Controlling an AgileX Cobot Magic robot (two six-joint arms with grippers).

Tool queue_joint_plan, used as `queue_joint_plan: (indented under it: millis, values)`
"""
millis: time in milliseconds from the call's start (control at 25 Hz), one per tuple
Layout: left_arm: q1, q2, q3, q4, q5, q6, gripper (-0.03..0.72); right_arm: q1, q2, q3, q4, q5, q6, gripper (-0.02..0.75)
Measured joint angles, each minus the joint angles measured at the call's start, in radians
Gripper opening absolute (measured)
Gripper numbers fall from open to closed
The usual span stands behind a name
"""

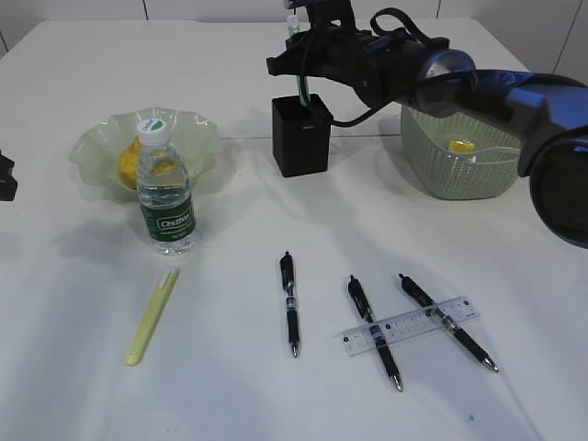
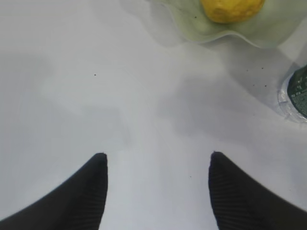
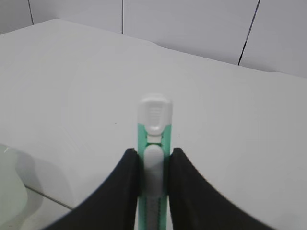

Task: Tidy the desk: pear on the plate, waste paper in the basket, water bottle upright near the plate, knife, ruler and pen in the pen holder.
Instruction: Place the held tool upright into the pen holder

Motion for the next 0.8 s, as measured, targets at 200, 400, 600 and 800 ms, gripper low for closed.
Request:
queue_joint_plan:
  millis: [200, 400, 600, 800]
  values:
    - [0.000, 0.000, 0.000, 0.000, 0.000, 0.000, 0.465, 0.000, 0.011, 0.000, 0.000, -0.002, 0.028, 0.147]
    - [0.000, 0.000, 0.000, 0.000, 0.000, 0.000, 0.465, 0.000, 0.011, 0.000, 0.000, -0.002, 0.040, 0.168]
    - [0.000, 0.000, 0.000, 0.000, 0.000, 0.000, 0.465, 0.000, 0.011, 0.000, 0.000, -0.002, 0.040, 0.195]
    - [0.000, 0.000, 0.000, 0.000, 0.000, 0.000, 0.465, 0.000, 0.011, 0.000, 0.002, -0.002, 0.045, 0.211]
